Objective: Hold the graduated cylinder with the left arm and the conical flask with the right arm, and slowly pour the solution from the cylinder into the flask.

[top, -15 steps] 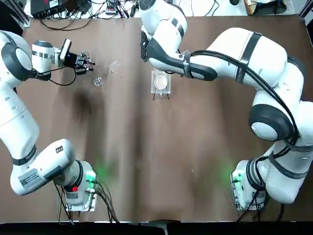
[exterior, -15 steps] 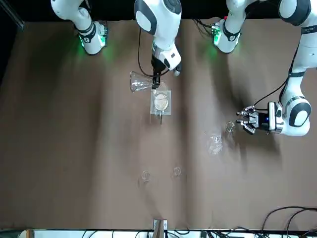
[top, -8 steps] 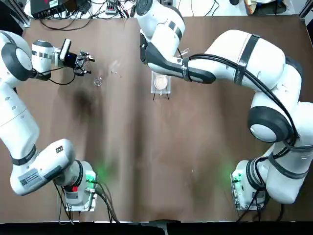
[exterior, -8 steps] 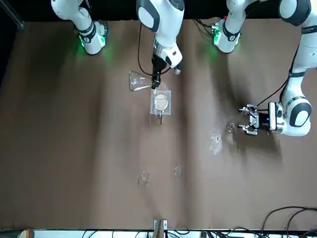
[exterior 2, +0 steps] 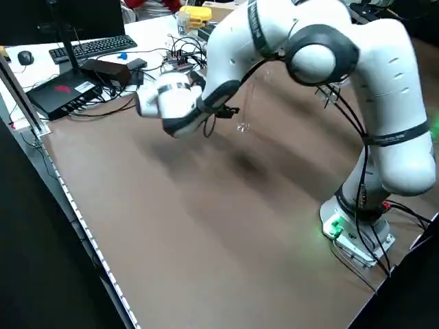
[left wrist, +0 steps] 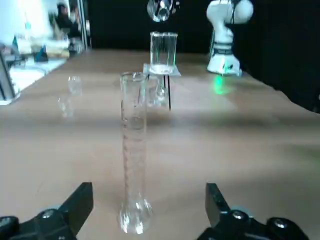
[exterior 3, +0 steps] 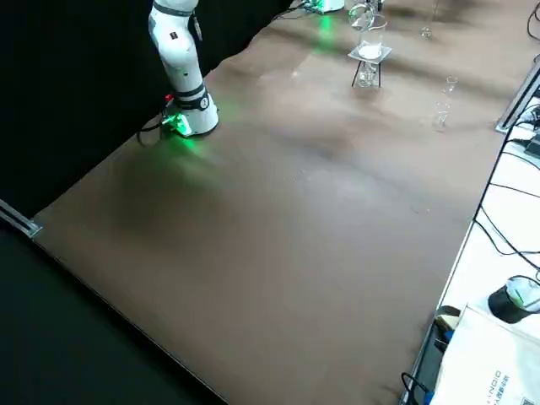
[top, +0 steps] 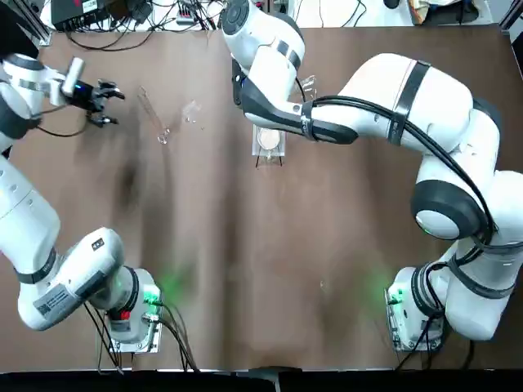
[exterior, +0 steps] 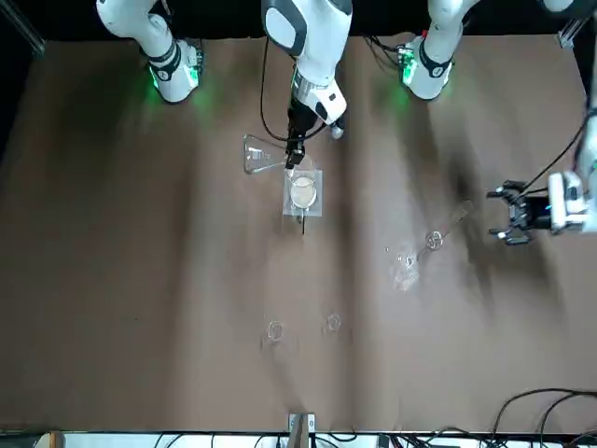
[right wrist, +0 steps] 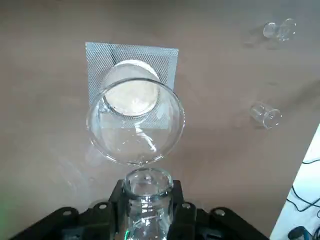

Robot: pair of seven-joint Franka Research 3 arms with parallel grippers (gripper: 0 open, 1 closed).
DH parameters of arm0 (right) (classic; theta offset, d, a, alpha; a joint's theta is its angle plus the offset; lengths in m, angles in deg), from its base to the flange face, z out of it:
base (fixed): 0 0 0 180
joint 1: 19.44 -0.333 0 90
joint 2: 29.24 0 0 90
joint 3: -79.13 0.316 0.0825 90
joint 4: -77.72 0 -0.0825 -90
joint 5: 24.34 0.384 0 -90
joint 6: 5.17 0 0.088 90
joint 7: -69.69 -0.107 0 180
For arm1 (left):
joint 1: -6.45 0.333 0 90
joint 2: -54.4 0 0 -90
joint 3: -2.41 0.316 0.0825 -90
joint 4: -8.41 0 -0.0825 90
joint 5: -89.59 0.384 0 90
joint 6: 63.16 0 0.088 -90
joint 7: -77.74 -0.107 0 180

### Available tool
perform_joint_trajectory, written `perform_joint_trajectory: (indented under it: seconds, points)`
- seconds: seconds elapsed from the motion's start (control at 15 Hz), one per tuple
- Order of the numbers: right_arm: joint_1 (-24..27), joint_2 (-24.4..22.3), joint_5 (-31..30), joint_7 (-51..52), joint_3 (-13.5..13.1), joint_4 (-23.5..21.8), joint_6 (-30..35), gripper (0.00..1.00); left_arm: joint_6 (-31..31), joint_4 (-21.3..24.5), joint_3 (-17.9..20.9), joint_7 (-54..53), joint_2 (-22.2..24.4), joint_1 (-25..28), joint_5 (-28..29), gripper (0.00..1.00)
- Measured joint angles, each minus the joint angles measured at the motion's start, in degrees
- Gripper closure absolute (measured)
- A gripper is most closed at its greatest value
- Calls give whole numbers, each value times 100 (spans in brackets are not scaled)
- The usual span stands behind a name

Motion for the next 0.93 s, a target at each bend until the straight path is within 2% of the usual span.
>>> perform_joint_trajectory:
  seconds: [0.2, 0.4, 0.67, 0.93]
  points:
    - [-23, 35, -88, 0, 0, 1, 3, 61, -105, -58, 2, 799, 821, 161, 317, 0]
    - [-73, 80, -204, 0, 0, 4, 3, 61, -112, -66, -56, 1909, 1708, -5, 465, 0]
    - [-79, 97, -221, 0, -1, 17, 6, 61, 47, -105, -76, 3854, 2568, -769, 972, 1]
    - [-73, 97, -161, -6, -29, 28, 10, 61, 410, -245, -85, 5516, 2835, -1570, 1541, 1]
